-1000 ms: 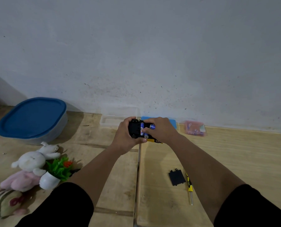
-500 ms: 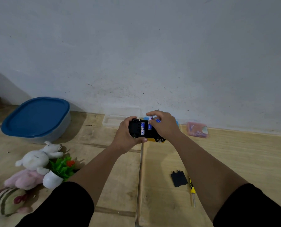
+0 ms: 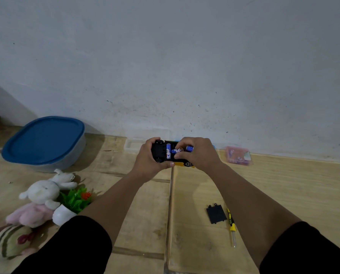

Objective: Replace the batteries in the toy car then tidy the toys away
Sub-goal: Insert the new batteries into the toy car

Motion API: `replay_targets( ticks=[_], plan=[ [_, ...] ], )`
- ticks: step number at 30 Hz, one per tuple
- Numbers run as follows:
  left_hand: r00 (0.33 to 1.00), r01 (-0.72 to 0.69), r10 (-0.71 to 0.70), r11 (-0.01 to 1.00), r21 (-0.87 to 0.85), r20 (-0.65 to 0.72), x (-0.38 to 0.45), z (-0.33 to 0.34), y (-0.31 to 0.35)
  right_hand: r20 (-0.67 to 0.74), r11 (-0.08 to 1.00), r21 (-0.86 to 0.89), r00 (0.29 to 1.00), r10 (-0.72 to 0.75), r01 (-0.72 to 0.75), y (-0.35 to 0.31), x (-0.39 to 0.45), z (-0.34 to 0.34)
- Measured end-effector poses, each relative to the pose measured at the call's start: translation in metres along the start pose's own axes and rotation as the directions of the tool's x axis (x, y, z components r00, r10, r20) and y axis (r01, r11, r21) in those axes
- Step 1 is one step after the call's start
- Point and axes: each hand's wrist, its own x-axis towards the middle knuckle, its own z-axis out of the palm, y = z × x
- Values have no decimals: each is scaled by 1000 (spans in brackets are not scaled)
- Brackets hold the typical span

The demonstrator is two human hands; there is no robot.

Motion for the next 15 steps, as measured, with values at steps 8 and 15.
replay_targets(
  ticks=[8,15],
  plan=[
    [1000,-17,17,1000,-11,25,-4,0,1,48,996,-82,998,-30,34,1,-2,4],
    [997,-45,46,999,-17,66,-9,-2,4,79,954,-300,996,53,-27,-5,-1,0]
  ],
)
